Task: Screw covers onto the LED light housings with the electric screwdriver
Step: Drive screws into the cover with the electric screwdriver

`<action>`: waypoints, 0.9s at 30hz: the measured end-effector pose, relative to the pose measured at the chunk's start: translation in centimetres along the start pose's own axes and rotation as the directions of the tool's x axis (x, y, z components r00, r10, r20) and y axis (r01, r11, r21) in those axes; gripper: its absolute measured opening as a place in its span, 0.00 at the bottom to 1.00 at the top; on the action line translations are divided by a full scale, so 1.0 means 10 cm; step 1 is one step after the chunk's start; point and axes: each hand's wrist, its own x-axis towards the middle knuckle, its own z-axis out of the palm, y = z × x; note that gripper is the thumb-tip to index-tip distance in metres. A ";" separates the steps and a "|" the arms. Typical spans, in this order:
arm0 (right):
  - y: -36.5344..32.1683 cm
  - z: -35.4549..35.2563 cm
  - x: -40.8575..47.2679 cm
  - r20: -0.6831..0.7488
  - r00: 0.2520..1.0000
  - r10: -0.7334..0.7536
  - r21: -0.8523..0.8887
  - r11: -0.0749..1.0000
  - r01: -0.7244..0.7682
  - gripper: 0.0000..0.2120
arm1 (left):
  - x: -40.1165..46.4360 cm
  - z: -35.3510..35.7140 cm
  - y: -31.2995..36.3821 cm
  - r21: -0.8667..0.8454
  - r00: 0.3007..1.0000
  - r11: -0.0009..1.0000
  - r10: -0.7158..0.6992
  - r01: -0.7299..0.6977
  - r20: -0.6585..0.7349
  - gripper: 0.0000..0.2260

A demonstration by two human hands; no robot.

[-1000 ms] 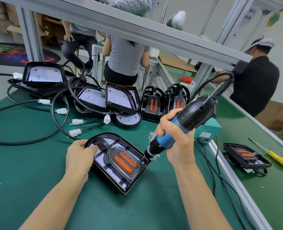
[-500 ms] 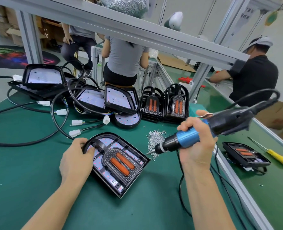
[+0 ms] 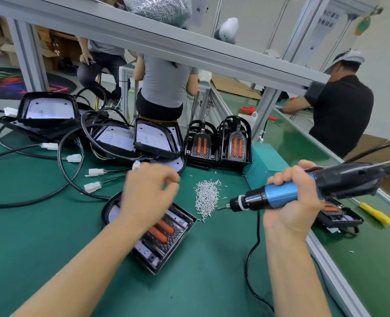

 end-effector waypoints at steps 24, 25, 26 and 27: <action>-0.05 -0.10 -0.02 0.020 1.000 -0.016 -0.036 0.999 0.017 0.08 | 0.31 1.05 0.31 0.506 0.789 0.797 -0.061 -0.330 0.611 0.09; -0.05 -0.10 -0.02 0.021 1.000 -0.016 -0.042 0.999 0.017 0.08 | 0.31 1.05 0.31 0.506 0.790 0.795 -0.056 -0.334 0.610 0.10; -0.05 -0.10 -0.02 0.021 1.000 -0.016 -0.047 0.999 0.017 0.08 | 0.30 1.06 0.30 0.504 0.788 0.794 -0.053 -0.339 0.614 0.11; -0.05 -0.10 -0.02 0.020 1.000 -0.015 -0.048 0.999 0.016 0.08 | 0.30 1.06 0.29 0.502 0.782 0.793 -0.053 -0.345 0.621 0.11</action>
